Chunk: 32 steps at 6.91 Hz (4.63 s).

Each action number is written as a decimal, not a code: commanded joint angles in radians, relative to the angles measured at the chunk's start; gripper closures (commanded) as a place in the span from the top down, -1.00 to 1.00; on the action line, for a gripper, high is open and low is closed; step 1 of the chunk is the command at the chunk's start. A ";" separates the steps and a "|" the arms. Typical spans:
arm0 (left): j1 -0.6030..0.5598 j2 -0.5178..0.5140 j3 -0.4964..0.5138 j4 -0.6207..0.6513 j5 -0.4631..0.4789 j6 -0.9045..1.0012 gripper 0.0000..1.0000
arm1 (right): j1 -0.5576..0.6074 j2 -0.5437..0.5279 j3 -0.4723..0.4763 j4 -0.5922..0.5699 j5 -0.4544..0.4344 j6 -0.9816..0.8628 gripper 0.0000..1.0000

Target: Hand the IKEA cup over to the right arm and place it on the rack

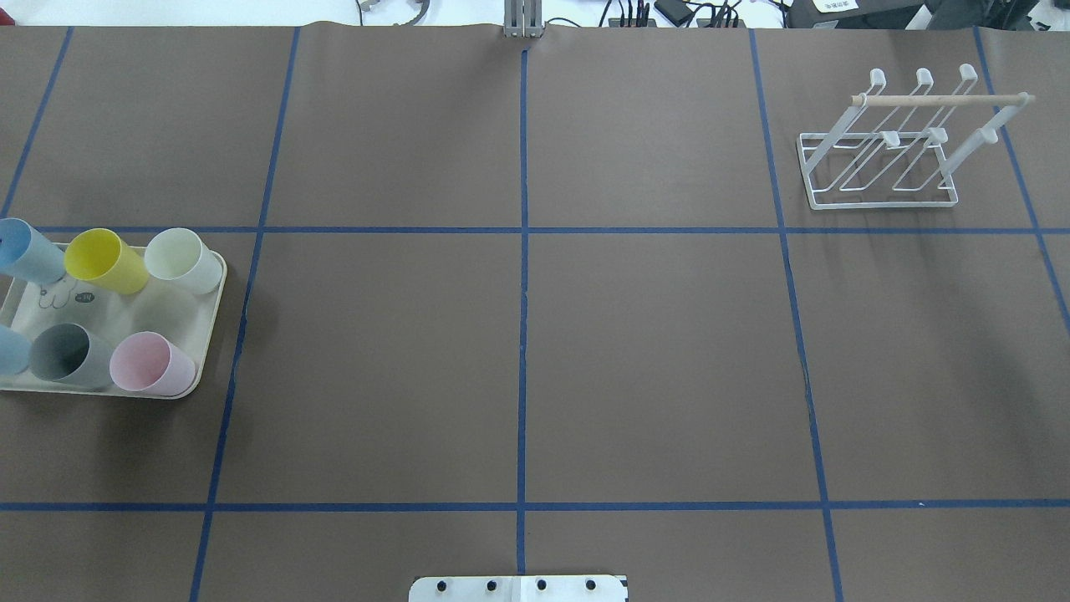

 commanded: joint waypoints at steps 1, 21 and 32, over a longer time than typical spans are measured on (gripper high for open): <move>0.005 0.009 -0.011 0.003 0.001 0.000 -1.00 | 0.000 0.000 0.021 -0.005 -0.001 0.001 1.00; 0.397 -0.282 -0.387 -0.560 0.680 -2.128 -1.00 | -0.687 0.387 0.053 0.998 -0.825 1.687 0.99; 0.751 -0.540 -0.243 -0.816 1.085 -2.304 -1.00 | -0.861 0.387 0.033 1.201 -1.033 1.784 0.99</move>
